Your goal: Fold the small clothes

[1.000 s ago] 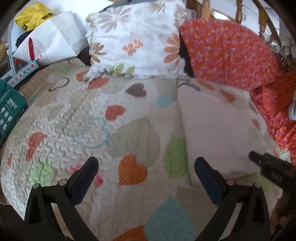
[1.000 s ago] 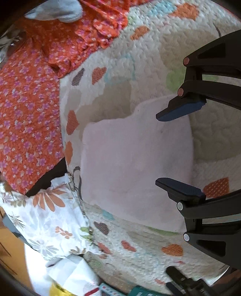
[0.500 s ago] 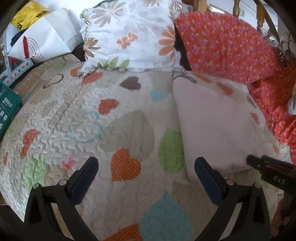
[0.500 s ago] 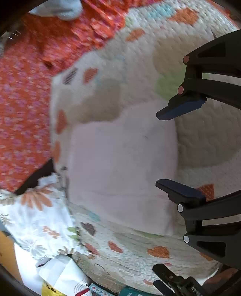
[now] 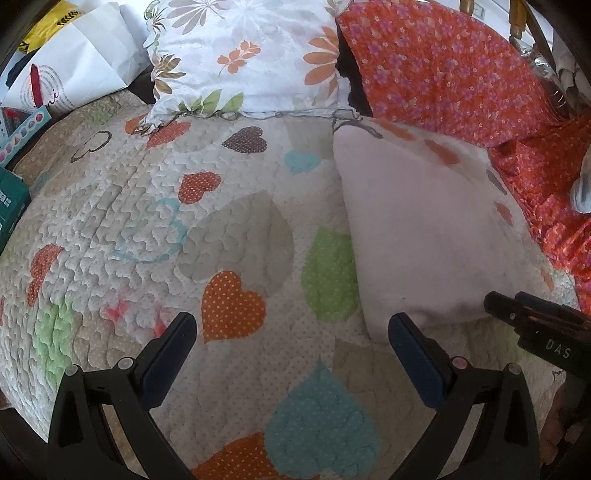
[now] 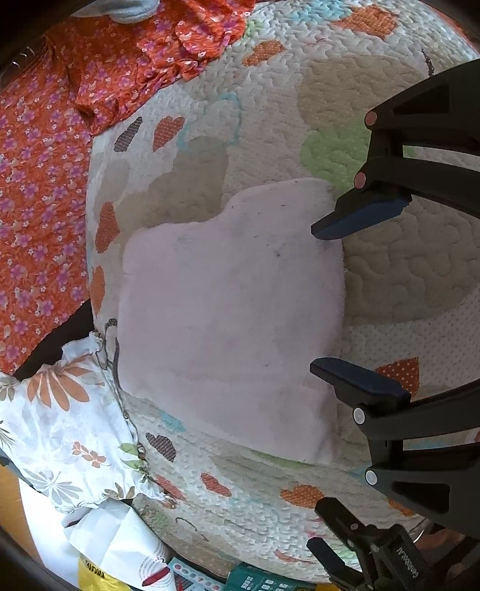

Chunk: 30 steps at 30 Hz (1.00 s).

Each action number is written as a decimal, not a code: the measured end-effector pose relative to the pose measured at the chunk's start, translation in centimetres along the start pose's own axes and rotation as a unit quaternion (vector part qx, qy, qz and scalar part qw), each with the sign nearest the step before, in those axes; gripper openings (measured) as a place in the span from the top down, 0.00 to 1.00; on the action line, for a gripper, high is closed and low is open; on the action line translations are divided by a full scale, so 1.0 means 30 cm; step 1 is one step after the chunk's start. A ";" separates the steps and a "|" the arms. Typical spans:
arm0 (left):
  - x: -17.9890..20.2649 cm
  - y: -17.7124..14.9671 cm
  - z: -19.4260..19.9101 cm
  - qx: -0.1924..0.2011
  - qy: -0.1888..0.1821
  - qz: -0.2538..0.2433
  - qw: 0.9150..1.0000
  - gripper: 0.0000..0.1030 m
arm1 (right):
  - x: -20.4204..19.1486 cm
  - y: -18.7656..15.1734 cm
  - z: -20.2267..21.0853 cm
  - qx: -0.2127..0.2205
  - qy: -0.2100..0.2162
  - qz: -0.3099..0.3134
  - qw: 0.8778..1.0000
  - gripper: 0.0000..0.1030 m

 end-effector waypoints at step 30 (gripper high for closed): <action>-0.033 -0.029 -0.030 -0.033 0.005 0.007 0.999 0.00 | -0.049 -0.013 -0.015 -0.001 -0.022 0.044 0.999 0.30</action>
Point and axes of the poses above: each gripper's, at about its wrist camera, not at the fingertips, and z roughly against the way its jaws point, x to its right, y to its top, the point moved 6 cm from there along -z, roughly the way its jaws point, and after that the axes turned 14 degrees about z, right-handed, at the moved point
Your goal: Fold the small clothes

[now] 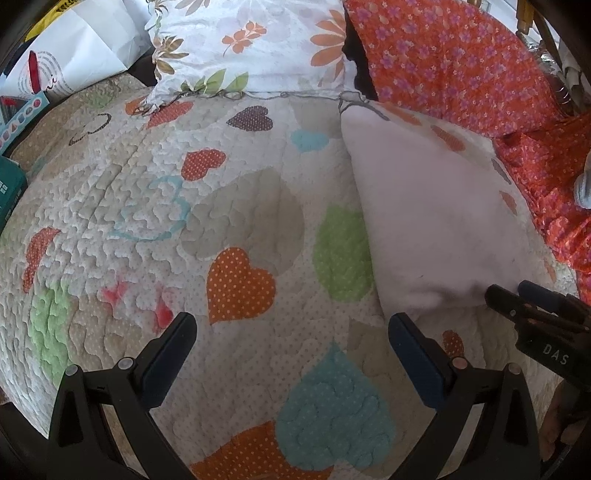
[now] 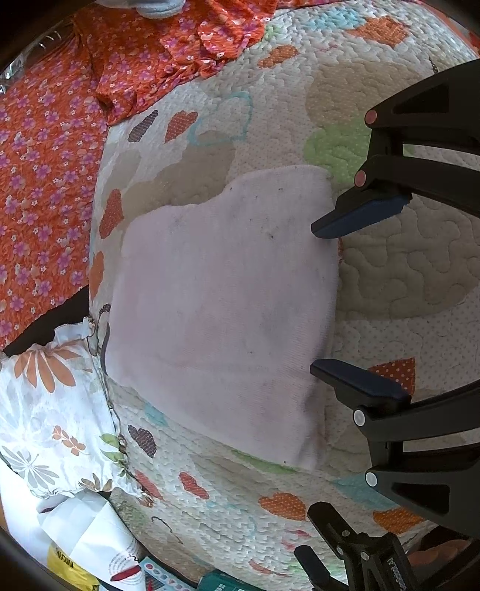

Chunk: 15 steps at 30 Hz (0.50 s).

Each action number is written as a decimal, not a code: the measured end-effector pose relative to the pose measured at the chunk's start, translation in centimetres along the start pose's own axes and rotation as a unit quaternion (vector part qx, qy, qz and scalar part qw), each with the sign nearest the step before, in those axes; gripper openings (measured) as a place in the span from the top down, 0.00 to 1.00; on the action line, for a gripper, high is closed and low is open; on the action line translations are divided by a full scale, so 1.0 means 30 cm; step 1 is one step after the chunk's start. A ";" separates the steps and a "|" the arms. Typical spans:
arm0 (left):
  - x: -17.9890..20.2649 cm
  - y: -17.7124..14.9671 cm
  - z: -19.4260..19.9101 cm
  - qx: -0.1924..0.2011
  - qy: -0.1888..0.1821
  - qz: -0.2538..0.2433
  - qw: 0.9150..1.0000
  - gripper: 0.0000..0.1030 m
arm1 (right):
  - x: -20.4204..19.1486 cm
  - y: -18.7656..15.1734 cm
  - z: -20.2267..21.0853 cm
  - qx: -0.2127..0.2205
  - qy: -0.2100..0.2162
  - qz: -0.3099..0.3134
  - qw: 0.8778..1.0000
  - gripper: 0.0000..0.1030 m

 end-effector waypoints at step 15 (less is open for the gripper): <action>-0.018 -0.015 -0.026 -0.022 0.000 0.008 1.000 0.00 | -0.004 0.003 0.000 0.001 -0.003 0.003 1.000 0.29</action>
Point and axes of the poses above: each gripper's, at about its wrist camera, not at the fingertips, and z roughly against the way its jaws point, x to its right, y to its top, the point moved 6 cm from there along -z, roughly the way its jaws point, and after that the axes turned 14 degrees about z, right-handed, at the moved point
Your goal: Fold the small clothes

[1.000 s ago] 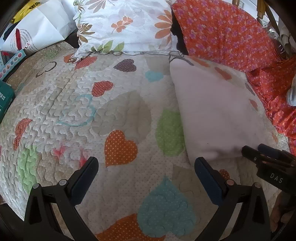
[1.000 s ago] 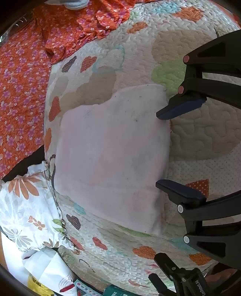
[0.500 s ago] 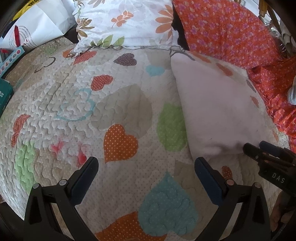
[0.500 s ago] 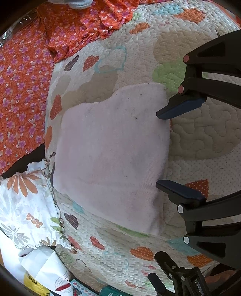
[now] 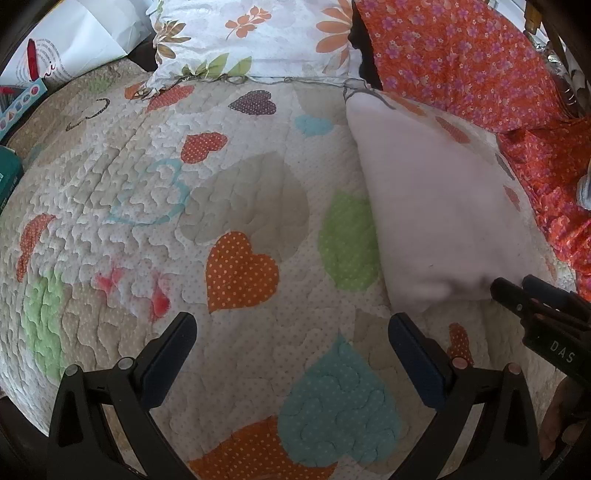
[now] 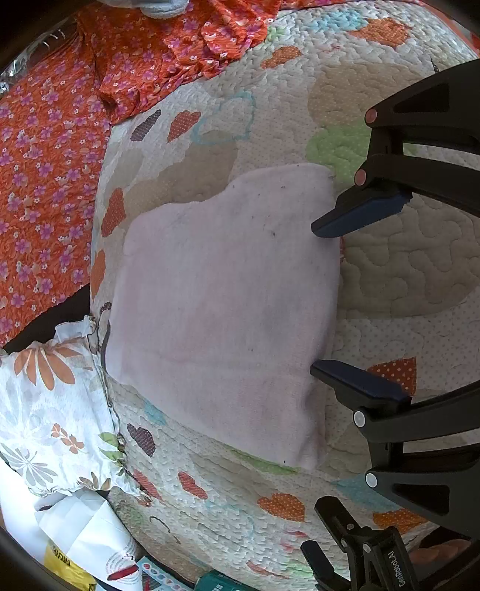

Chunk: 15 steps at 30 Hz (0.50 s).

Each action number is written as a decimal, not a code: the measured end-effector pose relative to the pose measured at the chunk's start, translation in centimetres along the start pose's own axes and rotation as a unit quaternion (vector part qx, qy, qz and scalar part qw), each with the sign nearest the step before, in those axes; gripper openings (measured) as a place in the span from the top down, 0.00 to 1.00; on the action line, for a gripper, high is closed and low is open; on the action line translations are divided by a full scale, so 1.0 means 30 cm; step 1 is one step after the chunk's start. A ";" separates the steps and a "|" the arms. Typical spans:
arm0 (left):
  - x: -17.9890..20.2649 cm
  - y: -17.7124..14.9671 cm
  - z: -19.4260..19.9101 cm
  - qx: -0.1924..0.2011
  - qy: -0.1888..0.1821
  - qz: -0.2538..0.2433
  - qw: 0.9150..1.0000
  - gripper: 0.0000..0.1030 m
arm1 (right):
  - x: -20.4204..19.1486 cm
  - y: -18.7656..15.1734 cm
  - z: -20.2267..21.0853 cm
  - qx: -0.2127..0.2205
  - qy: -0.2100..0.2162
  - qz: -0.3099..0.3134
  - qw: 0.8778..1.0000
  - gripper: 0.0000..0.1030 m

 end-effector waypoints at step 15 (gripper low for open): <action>-0.010 -0.018 -0.029 -0.025 -0.005 0.011 1.000 0.00 | -0.005 0.003 -0.003 0.001 0.000 0.006 1.000 0.28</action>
Point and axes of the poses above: each gripper's, at about its wrist camera, not at the fingertips, and z roughly against the way its jaws point, x to its right, y to its top, the point moved 6 cm from there along -z, roughly the way its jaws point, and after that the axes turned 14 degrees about z, right-handed, at the moved point
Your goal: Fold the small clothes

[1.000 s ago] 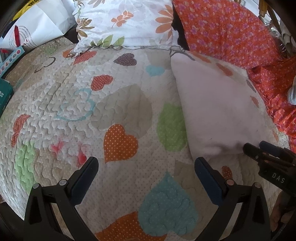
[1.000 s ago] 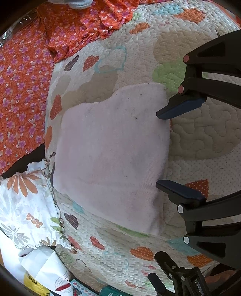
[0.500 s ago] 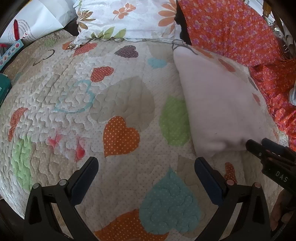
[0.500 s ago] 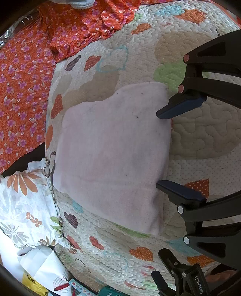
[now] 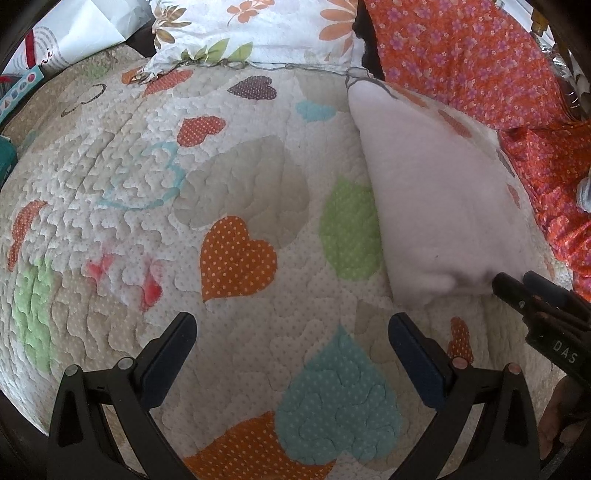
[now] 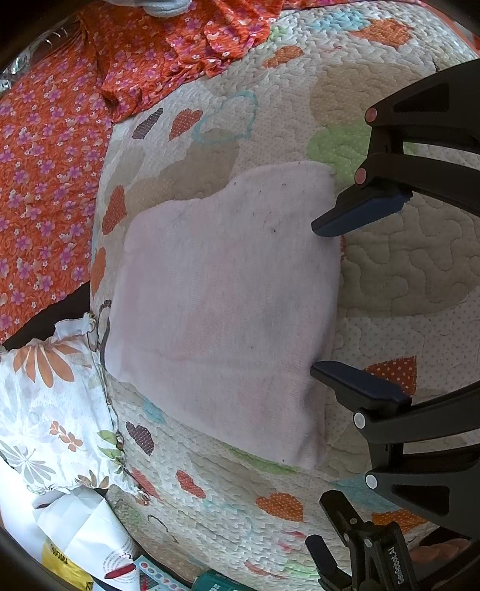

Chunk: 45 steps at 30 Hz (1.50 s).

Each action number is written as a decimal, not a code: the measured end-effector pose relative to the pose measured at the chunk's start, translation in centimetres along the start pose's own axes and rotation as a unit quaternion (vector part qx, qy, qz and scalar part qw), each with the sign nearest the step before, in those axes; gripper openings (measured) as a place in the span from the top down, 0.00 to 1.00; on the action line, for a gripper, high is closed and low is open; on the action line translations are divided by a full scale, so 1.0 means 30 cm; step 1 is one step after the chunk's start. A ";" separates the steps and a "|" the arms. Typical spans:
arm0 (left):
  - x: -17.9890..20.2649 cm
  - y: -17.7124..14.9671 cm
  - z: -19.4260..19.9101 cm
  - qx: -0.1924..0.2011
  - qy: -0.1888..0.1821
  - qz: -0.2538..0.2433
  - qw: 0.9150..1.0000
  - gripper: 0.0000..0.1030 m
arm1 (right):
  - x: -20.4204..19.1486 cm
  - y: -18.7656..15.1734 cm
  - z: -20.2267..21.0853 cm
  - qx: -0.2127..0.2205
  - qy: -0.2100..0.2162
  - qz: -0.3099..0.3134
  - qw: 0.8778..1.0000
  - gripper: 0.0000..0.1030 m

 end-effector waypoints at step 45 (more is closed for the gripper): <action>0.004 -0.005 -0.039 -0.028 -0.018 0.013 0.999 0.00 | -0.011 0.015 0.037 0.020 -0.016 0.017 1.000 0.25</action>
Point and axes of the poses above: each gripper's, at about its wrist camera, not at the fingertips, and z roughly against the way its jaws point, x to its right, y to its top, the point moved 6 cm from there along -z, roughly the way its jaws point, and after that the axes turned 14 degrees about z, right-handed, at the moved point
